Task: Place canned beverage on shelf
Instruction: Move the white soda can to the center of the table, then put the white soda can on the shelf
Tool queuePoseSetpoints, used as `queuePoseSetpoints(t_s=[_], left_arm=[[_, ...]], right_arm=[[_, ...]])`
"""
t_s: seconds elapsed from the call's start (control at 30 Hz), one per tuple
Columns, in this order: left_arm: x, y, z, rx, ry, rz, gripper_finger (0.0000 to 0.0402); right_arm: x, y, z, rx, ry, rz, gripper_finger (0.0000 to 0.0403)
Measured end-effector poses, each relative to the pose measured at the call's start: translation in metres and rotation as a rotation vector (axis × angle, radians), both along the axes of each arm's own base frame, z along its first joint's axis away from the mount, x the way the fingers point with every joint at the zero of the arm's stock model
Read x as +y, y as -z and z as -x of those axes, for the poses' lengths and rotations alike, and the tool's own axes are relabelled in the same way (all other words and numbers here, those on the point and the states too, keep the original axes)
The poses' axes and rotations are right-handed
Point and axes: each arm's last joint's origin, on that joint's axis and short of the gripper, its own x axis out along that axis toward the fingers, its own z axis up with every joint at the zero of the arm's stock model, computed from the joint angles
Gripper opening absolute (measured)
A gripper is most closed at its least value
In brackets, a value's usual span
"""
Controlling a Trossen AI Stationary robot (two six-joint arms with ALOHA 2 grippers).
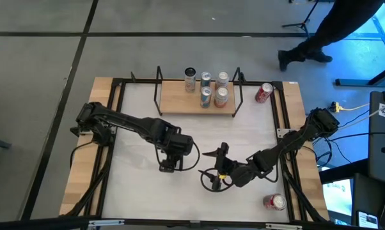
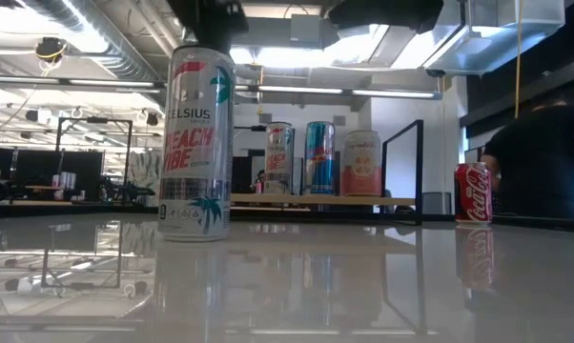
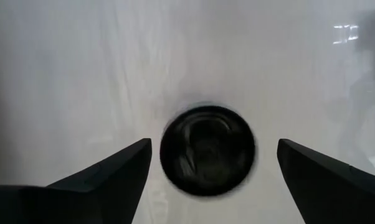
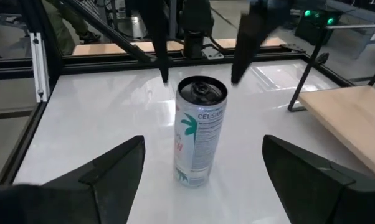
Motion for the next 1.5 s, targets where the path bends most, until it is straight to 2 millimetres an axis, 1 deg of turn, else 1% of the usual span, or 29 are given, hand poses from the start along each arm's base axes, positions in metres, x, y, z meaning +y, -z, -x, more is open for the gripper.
queuePoseSetpoints(t_s=[0.1, 0.17, 0.23, 0.3, 0.37, 0.43, 0.53, 0.63, 0.77, 0.87, 0.97, 1.03, 1.17, 1.33, 1.5], left_arm=[[-0.004, -0.024, 0.009, -0.005, 0.015, -0.014, 0.0337], [-0.009, -0.038, 0.024, -0.023, 0.014, -0.057, 0.0337], [-0.017, -0.050, 0.043, -0.082, -0.018, -0.114, 0.0337], [-0.028, -0.058, 0.064, -0.143, -0.045, -0.156, 0.0337], [-0.040, -0.055, 0.084, -0.191, -0.059, -0.190, 0.0337], [-0.052, -0.046, 0.103, -0.251, -0.087, -0.218, 0.0337], [-0.063, -0.022, 0.126, -0.340, -0.136, -0.230, 0.0338], [-0.069, 0.018, 0.141, -0.378, -0.174, -0.214, 0.0338], [-0.069, 0.076, 0.153, -0.431, -0.213, -0.225, 0.0338], [-0.062, 0.119, 0.156, -0.488, -0.243, -0.210, 0.0338], [-0.050, 0.148, 0.156, -0.567, -0.280, -0.168, 0.0338], [-0.041, 0.160, 0.156, -0.615, -0.292, -0.144, 0.0338], [-0.031, 0.170, 0.154, -0.707, -0.269, -0.097, 0.0338], [-0.025, 0.173, 0.154, -0.731, -0.203, -0.117, 0.0338], [-0.022, 0.171, 0.149, -0.756, -0.153, -0.158, 0.0338]], right_arm=[[0.000, 0.000, 0.000, -0.003, 0.013, 0.004, 0.0321], [0.000, 0.000, 0.000, -0.004, 0.016, -0.002, 0.0321], [0.000, 0.002, 0.000, -0.002, 0.023, -0.012, 0.0321], [0.001, 0.008, -0.003, 0.003, 0.041, -0.003, 0.0321], [0.002, 0.019, -0.008, 0.016, 0.063, 0.021, 0.0321], [0.002, 0.031, -0.016, 0.025, 0.081, 0.035, 0.0321], [0.001, 0.048, -0.028, 0.009, 0.110, 0.027, 0.0321], [0.006, 0.066, -0.038, -0.026, 0.109, 0.007, 0.0321], [0.011, 0.089, -0.046, -0.007, 0.108, -0.004, 0.0321], [0.015, 0.102, -0.055, -0.008, 0.116, -0.009, 0.0321], [0.017, 0.114, -0.069, -0.014, 0.116, 0.019, 0.0321], [0.017, 0.121, -0.079, -0.007, 0.124, 0.032, 0.0321], [0.013, 0.126, -0.098, -0.023, 0.172, 0.039, 0.0321], [0.013, 0.117, -0.116, -0.066, 0.243, 0.043, 0.0321], [0.013, 0.106, -0.123, -0.085, 0.293, 0.054, 0.0321]])
